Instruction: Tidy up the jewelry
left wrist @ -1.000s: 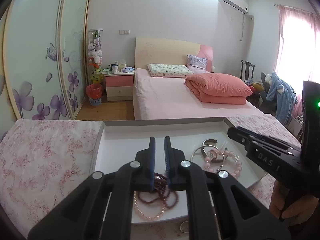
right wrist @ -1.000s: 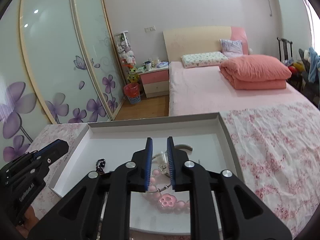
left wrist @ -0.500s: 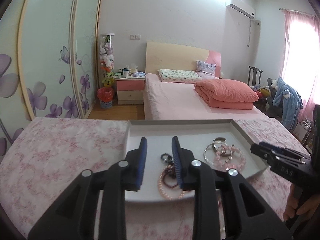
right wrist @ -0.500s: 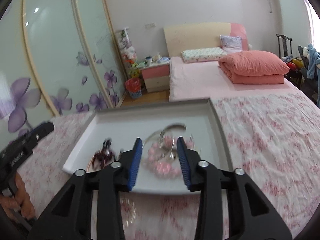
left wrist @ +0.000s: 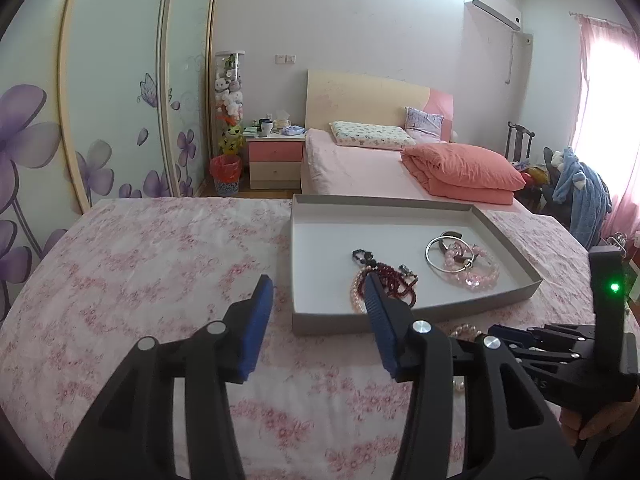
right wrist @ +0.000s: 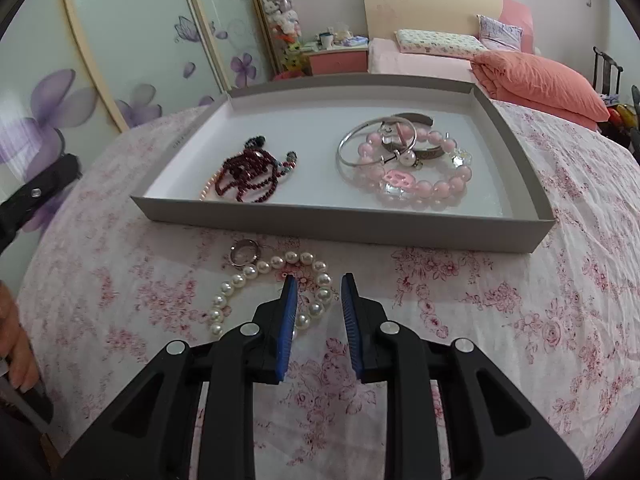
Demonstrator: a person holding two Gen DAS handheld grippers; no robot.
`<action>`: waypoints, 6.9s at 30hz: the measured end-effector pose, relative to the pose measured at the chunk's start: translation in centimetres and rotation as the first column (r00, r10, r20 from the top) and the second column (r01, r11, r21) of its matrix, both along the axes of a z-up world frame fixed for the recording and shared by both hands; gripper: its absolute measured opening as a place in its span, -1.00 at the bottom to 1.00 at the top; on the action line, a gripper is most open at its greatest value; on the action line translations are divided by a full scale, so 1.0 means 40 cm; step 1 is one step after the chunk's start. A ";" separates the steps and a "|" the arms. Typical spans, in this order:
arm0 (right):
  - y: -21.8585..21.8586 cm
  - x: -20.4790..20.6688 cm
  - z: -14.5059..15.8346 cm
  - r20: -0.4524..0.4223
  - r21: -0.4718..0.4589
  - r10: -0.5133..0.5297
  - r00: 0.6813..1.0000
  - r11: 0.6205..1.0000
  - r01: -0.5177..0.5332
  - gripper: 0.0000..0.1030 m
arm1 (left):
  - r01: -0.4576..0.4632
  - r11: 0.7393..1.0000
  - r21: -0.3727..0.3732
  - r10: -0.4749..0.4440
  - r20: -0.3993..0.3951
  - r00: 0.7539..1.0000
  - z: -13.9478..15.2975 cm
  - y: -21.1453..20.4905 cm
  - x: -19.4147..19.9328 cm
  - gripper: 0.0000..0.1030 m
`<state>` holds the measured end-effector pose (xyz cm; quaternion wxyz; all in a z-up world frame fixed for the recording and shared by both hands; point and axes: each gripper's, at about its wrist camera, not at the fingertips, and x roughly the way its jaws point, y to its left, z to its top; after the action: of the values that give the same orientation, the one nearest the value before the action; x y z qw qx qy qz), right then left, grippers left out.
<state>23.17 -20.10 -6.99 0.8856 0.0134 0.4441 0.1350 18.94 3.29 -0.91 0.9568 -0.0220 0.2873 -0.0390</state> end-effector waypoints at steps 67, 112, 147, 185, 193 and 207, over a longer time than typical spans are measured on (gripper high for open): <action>-0.148 -0.027 -0.010 0.038 -0.057 -0.091 0.995 0.994 0.094 -0.79 | 0.145 0.985 0.094 -0.108 -0.316 0.942 -0.186 -0.115 0.049 -0.35; -0.074 -0.217 0.216 0.445 0.112 -0.093 0.891 0.993 0.047 -0.80 | 0.013 0.990 0.138 -0.031 0.129 0.991 0.014 -0.128 -0.137 -0.58; -0.044 -0.255 0.321 0.646 0.053 -0.113 0.755 0.993 0.103 -0.80 | 0.013 0.995 0.103 -0.037 0.229 0.973 0.101 -0.159 -0.152 -0.58; -0.137 0.124 0.171 0.355 0.204 -0.222 0.908 0.966 0.157 -0.15 | 0.020 0.999 -0.026 -0.020 0.000 1.000 -0.017 -0.152 0.267 -0.46; -0.158 0.066 0.216 0.370 0.217 -0.246 0.896 0.961 0.175 -0.11 | -0.085 0.994 -0.061 0.088 0.039 0.995 0.046 -0.053 0.214 -0.32; -0.112 -0.187 0.278 0.447 0.159 -0.187 0.875 0.979 0.127 0.82 | -0.058 0.998 -0.033 0.062 0.146 0.987 0.115 -0.009 -0.062 0.68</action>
<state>15.69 -24.59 4.15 0.9709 0.0725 0.2102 0.0894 16.44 2.93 3.68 0.9757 -0.0415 0.2146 -0.0160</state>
